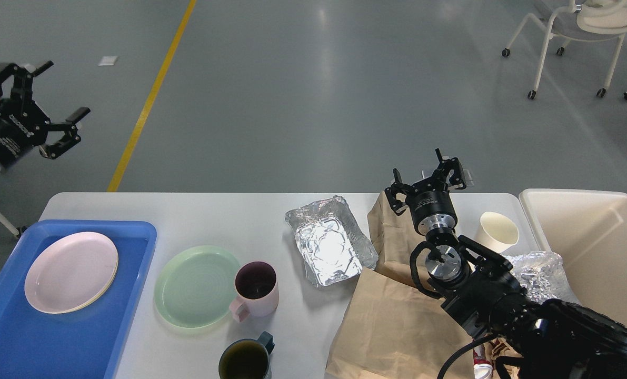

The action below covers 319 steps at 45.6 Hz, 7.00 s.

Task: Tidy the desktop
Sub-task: 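Raise the left gripper and swing it toward the pink mug, then grasp the pink mug with the left gripper and lift it, then carry the pink mug onto the blue tray and release it, then reach the left gripper down and grasp the dark teal mug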

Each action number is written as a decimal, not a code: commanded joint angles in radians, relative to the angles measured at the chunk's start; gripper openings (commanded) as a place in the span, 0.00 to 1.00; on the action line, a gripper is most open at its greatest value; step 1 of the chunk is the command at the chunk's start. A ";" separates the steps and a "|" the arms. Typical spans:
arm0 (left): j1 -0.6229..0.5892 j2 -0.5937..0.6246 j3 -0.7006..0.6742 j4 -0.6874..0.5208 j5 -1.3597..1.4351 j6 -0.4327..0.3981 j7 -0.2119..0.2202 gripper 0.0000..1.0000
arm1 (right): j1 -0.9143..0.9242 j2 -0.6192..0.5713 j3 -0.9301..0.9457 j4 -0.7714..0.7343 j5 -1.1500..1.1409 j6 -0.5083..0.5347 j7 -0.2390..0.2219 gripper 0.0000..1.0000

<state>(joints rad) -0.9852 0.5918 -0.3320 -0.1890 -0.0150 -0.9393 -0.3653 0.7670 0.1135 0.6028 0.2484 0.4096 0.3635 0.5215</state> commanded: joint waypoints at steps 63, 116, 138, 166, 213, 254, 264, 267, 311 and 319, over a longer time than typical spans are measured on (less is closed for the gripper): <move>-0.942 -0.072 1.412 -1.250 0.504 0.502 0.155 0.98 | 0.000 0.000 0.000 0.003 0.000 0.002 0.000 1.00; -0.471 -0.305 1.090 -1.106 0.576 0.787 0.620 0.61 | 0.000 0.000 0.000 0.003 0.000 0.003 0.000 1.00; -0.435 -0.336 1.088 -1.092 0.583 0.817 0.672 0.02 | 0.000 0.000 0.000 0.003 0.000 0.003 0.000 1.00; -0.783 0.140 0.898 -1.242 0.579 0.325 0.694 0.00 | 0.000 0.000 -0.002 0.003 0.000 0.003 0.000 1.00; -0.282 0.694 0.889 -1.195 1.313 0.416 0.474 0.00 | 0.000 0.000 0.000 0.003 0.000 0.003 0.000 1.00; -0.062 0.618 0.886 -1.004 1.342 0.616 0.290 0.53 | 0.000 0.000 -0.002 0.003 0.000 0.003 0.000 1.00; -0.116 0.641 0.877 -1.004 1.331 0.590 0.174 0.79 | 0.000 0.000 0.000 0.003 0.000 0.003 0.000 1.00; -0.183 0.657 0.881 -1.004 1.333 0.544 0.143 0.83 | 0.000 0.000 0.000 0.003 0.000 0.003 0.000 1.00; -0.512 0.154 0.627 -1.454 0.869 0.300 0.666 0.86 | 0.000 0.000 0.000 0.003 0.000 0.003 0.000 1.00; -0.399 0.054 0.630 -1.454 0.882 0.340 0.733 0.86 | 0.000 0.000 0.000 0.003 0.000 0.003 0.000 1.00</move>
<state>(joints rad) -1.4541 0.7047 0.2955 -1.6433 0.8574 -0.6208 0.3253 0.7670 0.1136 0.6024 0.2516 0.4096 0.3666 0.5216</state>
